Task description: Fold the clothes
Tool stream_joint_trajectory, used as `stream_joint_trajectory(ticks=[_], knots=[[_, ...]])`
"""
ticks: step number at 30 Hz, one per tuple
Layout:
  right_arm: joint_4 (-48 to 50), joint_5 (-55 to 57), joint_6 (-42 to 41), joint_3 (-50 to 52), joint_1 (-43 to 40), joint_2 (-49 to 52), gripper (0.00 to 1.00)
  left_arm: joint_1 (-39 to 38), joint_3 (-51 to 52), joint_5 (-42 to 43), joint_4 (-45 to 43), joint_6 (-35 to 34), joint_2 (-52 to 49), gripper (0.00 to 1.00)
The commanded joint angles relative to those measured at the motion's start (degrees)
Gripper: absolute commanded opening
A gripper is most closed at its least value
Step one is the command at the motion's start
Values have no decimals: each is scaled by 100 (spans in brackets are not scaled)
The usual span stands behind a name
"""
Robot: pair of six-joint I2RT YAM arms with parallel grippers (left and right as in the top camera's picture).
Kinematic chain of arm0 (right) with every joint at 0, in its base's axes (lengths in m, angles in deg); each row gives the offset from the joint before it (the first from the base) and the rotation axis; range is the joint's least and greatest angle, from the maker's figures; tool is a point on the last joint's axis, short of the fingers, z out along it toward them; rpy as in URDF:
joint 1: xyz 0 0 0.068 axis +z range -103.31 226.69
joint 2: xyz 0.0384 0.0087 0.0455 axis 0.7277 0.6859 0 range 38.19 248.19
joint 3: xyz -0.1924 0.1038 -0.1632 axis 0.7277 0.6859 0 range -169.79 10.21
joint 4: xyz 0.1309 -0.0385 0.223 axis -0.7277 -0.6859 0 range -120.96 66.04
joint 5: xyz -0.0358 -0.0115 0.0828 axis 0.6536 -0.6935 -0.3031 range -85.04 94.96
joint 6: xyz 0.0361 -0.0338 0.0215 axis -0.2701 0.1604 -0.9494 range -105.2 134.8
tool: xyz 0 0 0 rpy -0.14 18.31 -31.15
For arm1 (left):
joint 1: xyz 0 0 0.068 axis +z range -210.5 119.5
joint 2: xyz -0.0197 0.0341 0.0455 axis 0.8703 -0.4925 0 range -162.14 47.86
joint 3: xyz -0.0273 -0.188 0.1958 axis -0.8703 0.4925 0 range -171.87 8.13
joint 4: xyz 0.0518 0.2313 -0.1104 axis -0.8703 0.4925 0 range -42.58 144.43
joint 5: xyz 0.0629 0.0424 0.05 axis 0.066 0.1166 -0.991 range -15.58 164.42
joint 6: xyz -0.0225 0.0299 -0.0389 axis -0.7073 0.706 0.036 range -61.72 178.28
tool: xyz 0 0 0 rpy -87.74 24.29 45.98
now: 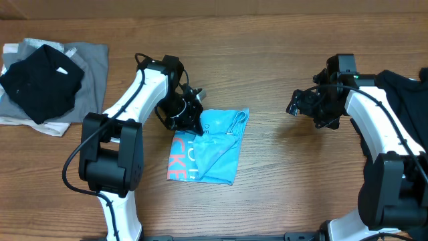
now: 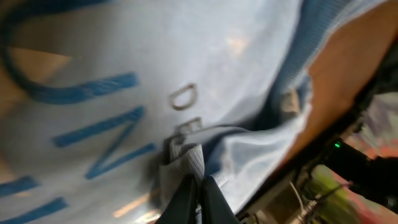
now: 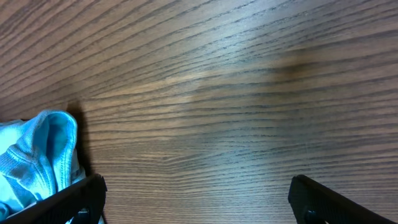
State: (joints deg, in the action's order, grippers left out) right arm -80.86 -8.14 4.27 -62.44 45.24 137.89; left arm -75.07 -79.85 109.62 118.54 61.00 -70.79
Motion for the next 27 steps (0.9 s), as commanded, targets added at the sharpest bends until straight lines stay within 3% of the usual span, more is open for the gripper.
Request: stream_joint_trajectory(ticks=[1,12,17,22,23,27], knots=[[46,20,-20,-7,11,20,98,-96,61,933,122,684,-17,4],[83,20,-20,-7,11,20,98,-682,61,1147,634,979,-17,4],[116,22,-20,-7,9,20,98,-1056,61,1593,1021,1622,-17,4],[146,20,-22,-7,9,20,98,-1248,61,1532,994,1665,-17,4],[146,20,-22,-7,9,20,98,-1255,61,1528,994,1676,-17,8],[142,20,-20,-7,9,20,98,-1257,61,1526,1010,1770,-17,43]])
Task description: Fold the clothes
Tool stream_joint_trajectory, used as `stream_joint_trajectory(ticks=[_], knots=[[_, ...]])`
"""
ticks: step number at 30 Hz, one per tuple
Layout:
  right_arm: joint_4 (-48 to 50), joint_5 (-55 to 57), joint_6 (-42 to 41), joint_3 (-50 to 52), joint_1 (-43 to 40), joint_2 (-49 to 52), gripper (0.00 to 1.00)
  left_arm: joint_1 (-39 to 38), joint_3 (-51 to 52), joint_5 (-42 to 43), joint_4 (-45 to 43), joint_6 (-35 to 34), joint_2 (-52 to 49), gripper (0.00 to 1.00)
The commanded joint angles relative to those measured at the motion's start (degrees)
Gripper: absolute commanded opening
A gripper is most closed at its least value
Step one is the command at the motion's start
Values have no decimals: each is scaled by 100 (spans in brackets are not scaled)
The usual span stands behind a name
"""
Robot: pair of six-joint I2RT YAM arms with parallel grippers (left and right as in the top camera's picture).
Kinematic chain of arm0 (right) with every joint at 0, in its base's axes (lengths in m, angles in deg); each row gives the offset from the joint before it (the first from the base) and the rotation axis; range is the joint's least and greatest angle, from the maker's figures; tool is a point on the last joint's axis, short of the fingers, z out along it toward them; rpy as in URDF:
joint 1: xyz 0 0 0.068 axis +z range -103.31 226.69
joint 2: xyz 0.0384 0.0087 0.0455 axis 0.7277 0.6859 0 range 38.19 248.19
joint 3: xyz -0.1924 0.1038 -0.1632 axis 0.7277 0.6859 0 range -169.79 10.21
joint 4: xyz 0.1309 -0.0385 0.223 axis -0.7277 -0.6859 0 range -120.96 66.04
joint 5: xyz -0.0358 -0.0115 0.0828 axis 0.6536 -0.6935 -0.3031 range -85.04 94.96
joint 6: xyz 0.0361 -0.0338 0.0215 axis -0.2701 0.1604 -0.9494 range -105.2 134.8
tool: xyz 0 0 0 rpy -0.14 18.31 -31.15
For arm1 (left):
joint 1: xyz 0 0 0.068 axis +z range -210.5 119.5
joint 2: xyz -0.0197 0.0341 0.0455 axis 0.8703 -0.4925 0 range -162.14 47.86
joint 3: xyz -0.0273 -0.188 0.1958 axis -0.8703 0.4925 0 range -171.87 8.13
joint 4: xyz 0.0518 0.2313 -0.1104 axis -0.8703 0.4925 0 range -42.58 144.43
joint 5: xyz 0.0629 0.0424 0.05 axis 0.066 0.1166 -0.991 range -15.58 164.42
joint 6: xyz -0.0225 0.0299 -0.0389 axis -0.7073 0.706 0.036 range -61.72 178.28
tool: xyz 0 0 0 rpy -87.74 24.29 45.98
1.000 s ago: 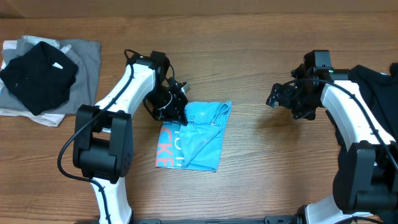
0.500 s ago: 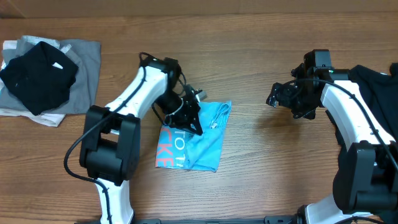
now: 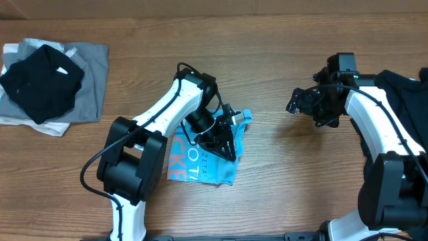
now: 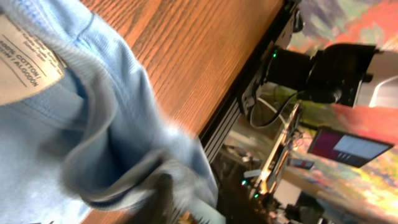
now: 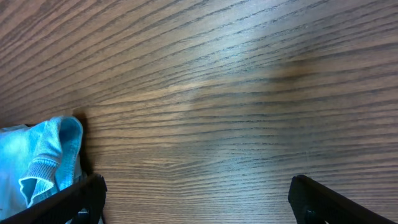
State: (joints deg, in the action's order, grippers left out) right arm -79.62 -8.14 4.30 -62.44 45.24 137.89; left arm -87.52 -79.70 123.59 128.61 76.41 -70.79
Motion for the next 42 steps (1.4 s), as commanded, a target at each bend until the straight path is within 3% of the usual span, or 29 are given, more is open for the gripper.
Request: stream_joint_trajectory(ticks=[1,4,13,19,22,24,26,31,35,42], knots=[[20,20,-22,-7,9,20,98,-11,46,129,4,271,-17,50],[22,20,-22,-7,9,20,98,-11,31,131,2,271,-17,55],[20,15,-26,-7,9,20,98,31,-704,94,238,616,-7,58],[-63,15,-26,-7,11,20,99,393,-1276,-1182,238,-413,-7,63],[-85,17,-24,-7,11,20,100,765,-1281,-1449,247,-549,-7,64],[-83,15,-24,-7,11,20,100,1071,-1272,-1467,238,-682,-9,73],[-66,13,-24,-7,11,20,100,1528,-1272,-1471,238,-730,-9,100],[-42,-2,-24,-7,11,20,100,2457,-1270,-1537,151,-839,-9,100],[-42,-2,-24,-7,11,20,100,3121,-1270,-2105,-107,-1679,-7,100],[42,-2,-24,-7,11,20,100,3407,-1270,-2798,9,-2293,247,100]])
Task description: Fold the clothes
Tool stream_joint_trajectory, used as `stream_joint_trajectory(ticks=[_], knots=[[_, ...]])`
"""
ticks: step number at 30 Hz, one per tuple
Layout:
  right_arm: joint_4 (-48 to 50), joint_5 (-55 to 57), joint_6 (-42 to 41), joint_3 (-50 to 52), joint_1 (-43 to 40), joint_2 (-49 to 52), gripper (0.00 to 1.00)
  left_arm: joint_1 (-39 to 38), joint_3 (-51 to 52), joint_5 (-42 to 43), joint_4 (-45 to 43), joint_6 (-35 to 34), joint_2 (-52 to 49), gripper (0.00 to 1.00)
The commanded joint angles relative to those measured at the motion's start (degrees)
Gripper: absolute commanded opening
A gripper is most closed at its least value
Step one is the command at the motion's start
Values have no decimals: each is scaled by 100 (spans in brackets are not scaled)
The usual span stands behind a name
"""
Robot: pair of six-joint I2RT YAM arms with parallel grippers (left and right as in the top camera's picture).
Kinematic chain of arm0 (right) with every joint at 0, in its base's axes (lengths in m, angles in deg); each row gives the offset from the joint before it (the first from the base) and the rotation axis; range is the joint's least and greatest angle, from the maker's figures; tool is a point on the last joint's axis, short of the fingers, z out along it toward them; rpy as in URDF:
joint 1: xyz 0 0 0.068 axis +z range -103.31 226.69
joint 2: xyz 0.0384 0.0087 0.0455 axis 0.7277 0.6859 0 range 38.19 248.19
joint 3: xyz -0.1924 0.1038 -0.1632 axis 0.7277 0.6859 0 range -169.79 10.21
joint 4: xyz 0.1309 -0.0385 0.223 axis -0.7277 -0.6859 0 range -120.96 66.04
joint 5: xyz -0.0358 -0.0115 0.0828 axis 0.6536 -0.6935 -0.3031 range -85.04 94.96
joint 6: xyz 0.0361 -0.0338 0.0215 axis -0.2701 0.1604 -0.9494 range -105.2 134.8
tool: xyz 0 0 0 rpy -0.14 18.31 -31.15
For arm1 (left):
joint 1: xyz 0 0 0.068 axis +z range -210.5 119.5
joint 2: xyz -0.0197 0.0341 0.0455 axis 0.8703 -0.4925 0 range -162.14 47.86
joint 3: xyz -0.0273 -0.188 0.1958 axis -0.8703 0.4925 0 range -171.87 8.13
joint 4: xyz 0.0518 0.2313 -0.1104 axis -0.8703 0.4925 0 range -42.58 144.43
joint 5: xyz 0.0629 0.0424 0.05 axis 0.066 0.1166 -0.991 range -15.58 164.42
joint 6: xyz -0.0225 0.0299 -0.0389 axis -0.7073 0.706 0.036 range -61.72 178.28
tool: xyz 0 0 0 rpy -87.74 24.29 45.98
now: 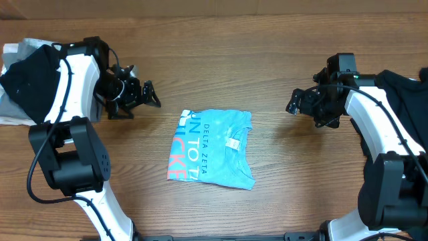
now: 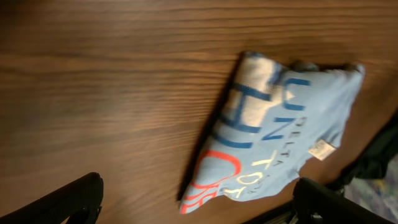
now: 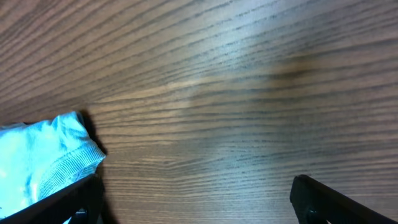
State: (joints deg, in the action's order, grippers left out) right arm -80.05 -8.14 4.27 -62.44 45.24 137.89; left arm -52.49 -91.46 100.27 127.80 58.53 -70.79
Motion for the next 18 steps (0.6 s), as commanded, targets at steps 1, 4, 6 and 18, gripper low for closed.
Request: stream_joint_trajectory(ticks=[1,4,6,18], knots=[[122,-2,-22,-7,11,20,100,-120,-92,-619,149,-566,361,100],[201,0,-22,-7,11,20,100,-177,-92,-1043,254,-748,815,100],[221,0,-22,-7,11,20,100,-205,-92,-1259,264,-826,1239,100],[483,2,-22,-7,11,20,100,-205,1281,-1550,133,-1224,3110,100]])
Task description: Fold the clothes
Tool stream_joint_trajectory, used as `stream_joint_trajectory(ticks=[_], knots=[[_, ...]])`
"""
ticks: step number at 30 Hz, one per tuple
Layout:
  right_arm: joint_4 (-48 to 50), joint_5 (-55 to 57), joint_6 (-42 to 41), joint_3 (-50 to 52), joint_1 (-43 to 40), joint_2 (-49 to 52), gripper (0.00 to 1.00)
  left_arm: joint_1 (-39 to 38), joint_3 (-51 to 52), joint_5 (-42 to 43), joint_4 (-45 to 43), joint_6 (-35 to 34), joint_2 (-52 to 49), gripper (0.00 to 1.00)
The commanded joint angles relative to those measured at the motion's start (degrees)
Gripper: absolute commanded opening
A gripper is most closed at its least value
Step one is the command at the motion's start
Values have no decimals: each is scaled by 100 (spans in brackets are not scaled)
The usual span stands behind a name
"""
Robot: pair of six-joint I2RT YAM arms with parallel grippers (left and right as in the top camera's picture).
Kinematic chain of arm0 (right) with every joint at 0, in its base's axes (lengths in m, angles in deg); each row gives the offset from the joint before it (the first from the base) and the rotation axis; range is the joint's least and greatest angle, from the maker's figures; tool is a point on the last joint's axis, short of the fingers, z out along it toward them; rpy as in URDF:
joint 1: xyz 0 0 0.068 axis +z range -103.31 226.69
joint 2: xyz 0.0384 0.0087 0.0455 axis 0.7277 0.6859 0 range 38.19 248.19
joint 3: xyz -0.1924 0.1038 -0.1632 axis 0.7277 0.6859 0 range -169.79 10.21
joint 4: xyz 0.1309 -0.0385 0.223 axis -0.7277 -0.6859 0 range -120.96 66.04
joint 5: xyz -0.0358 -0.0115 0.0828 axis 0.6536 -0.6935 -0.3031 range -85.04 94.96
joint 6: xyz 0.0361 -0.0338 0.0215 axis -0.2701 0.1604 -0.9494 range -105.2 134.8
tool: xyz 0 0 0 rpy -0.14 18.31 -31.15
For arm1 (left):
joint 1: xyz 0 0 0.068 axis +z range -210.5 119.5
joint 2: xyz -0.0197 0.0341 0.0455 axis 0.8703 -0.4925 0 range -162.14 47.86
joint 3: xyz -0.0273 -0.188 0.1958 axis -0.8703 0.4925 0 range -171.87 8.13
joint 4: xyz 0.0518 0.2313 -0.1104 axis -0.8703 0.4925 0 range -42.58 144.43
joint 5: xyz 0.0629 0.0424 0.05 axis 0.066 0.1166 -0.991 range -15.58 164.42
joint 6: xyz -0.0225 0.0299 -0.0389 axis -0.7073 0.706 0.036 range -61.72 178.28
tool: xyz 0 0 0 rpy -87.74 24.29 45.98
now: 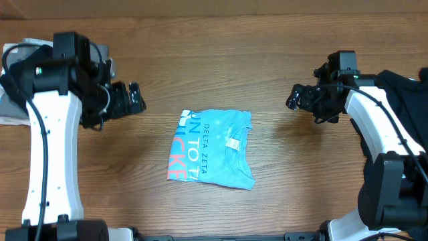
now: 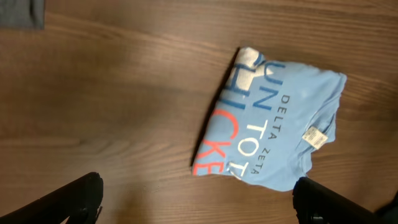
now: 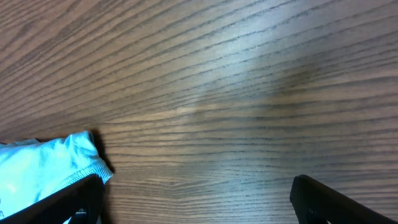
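A light blue T-shirt (image 1: pixel 210 148) with blue and red lettering lies folded into a compact rectangle at the middle of the wooden table, its neck label facing up. The left wrist view shows the whole T-shirt (image 2: pixel 273 124); only a corner of the T-shirt (image 3: pixel 43 168) enters the right wrist view. My left gripper (image 1: pixel 136 98) hangs open to the left of the shirt, well clear of it, holding nothing. My right gripper (image 1: pixel 294 99) is open to the shirt's right, also apart from it and empty. Both sets of fingertips show only as dark tips at the wrist frames' lower corners.
A pile of clothes with a black garment (image 1: pixel 12 84) on top sits at the far left, partly hidden by my left arm; its grey corner (image 2: pixel 22 12) shows in the left wrist view. Another dark garment (image 1: pixel 408 87) lies at the right edge.
My left arm has drawn back towards the left, and its camera now sees the shirt from farther off. The right gripper has shifted slightly. The shirt has not moved.
First my left gripper was shut on the shirt's upper left edge. Then it was over the shirt's right side with the cloth still in it. Later the shirt lay folded narrower and the left gripper was open off to the left, where it remains. The right gripper stayed open throughout.
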State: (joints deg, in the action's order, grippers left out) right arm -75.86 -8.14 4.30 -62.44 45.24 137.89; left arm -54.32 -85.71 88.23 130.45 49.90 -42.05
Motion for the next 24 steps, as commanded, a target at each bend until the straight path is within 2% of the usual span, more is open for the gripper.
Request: stream_joint_trajectory(ticks=[1,5,9,15,24], knots=[[79,2,-24,-7,11,20,100,-22,1010,-461,-271,-487,407,100],[136,2,-24,-7,11,20,100,-22,2247,-466,-1147,-695,1108,100],[208,2,-24,-7,11,20,100,-22,2863,-367,-1716,-708,1266,100],[284,2,-24,-7,11,20,100,-22,3252,-367,-2122,-800,1161,100],[275,0,-26,-7,11,20,100,-22,3285,-363,-2439,-1117,1084,100]])
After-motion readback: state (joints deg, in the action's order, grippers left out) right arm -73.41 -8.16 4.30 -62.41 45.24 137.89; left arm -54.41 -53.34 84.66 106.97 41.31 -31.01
